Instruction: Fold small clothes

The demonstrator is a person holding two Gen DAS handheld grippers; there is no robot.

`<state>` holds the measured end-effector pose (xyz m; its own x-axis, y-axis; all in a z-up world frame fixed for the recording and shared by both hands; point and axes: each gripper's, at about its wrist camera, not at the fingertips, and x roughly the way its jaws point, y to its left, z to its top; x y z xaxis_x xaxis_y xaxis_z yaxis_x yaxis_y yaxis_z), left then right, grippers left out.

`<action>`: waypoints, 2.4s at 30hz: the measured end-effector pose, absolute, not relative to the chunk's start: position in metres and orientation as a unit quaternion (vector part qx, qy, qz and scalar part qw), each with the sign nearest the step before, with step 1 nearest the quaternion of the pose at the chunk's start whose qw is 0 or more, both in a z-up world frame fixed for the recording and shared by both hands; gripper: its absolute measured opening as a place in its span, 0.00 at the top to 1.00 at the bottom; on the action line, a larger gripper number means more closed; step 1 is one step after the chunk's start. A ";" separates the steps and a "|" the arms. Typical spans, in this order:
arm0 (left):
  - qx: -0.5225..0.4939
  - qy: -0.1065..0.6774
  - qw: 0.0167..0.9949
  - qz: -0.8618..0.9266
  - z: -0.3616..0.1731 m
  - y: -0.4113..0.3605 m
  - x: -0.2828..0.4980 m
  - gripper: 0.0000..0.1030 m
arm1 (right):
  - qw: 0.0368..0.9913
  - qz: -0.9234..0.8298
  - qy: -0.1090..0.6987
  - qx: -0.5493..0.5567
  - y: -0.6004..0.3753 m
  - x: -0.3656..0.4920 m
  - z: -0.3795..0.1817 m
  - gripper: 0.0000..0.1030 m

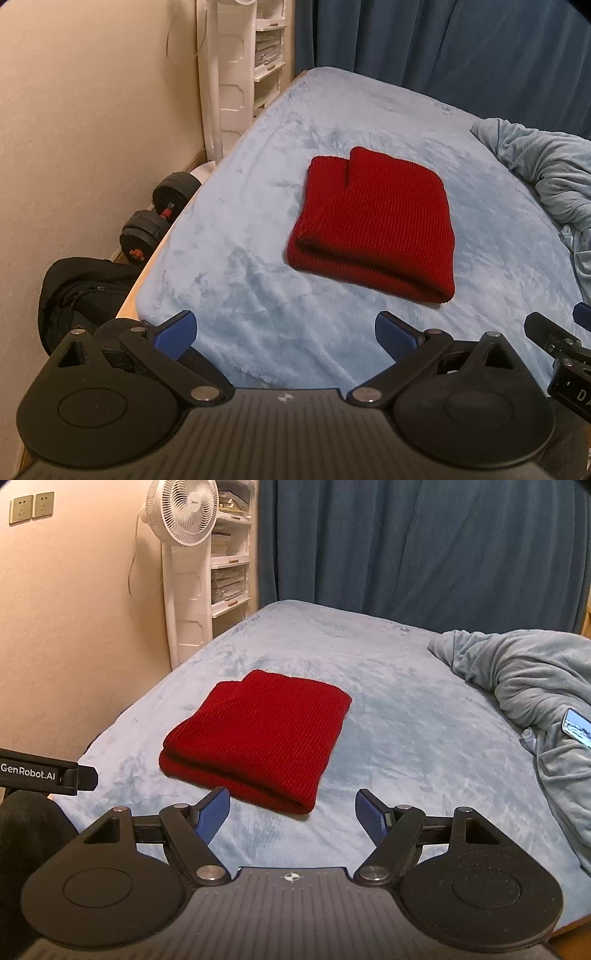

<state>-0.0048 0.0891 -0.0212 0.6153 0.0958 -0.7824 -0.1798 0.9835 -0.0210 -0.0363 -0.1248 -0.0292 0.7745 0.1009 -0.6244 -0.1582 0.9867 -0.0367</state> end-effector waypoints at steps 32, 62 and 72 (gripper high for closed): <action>-0.045 0.477 0.874 0.078 -0.052 0.087 0.028 0.00 | 0.920 0.070 0.384 -0.020 -0.125 0.001 -0.066 0.26; -0.329 0.517 0.788 0.067 -0.153 0.123 0.182 0.00 | 0.846 0.069 0.475 0.233 -0.217 0.375 -0.129 0.13; -0.370 0.514 0.765 0.120 -0.175 0.154 0.202 0.58 | 0.798 0.104 0.570 0.163 -0.181 0.470 -0.208 0.57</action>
<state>0.2022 0.1543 -0.1753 0.4430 -0.1966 -0.8747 -0.5638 0.6975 -0.4423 0.4699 -0.1814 -0.2082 0.3276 0.3521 -0.8767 0.0208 0.9250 0.3793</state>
